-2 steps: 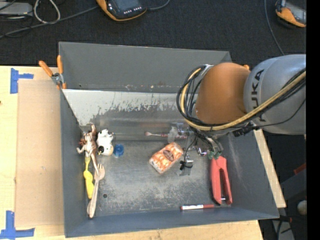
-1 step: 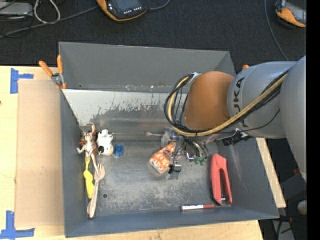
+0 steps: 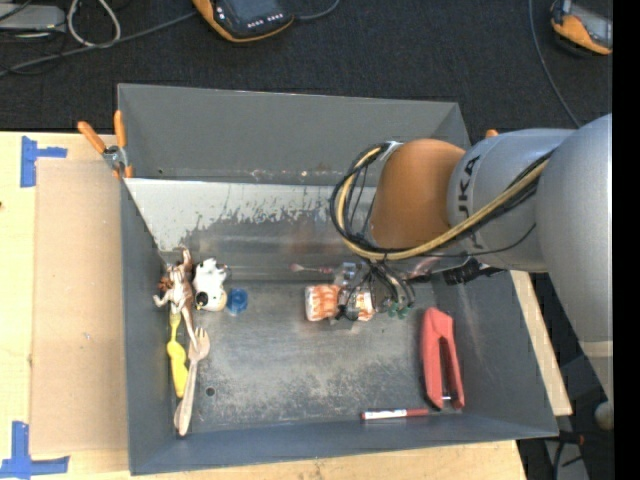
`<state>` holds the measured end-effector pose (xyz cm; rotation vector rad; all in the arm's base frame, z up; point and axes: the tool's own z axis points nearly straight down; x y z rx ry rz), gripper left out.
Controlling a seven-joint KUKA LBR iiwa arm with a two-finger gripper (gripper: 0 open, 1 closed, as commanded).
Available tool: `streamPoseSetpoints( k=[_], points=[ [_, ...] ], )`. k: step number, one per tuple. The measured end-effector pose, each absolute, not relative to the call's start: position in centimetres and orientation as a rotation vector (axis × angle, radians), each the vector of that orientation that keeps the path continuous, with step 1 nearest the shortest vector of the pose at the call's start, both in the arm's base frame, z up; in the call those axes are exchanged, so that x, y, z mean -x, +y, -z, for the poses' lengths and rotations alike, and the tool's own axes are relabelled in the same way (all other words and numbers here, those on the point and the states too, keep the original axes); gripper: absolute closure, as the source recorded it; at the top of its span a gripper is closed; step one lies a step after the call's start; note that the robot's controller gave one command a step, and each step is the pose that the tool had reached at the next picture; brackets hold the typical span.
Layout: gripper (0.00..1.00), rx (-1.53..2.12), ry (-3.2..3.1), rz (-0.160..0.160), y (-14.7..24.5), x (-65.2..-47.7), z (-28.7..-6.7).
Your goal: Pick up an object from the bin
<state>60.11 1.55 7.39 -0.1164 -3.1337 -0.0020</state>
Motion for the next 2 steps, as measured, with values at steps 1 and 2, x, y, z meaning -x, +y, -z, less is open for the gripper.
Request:
streamPoseSetpoints(
  k=[1,2],
  points=[
    [1.0,0.116,-3.134,0.002,1.6,-60.1,-7.4],
    [1.0,0.081,-3.13,0.002,1.4,-59.8,-14.7]
  ],
)
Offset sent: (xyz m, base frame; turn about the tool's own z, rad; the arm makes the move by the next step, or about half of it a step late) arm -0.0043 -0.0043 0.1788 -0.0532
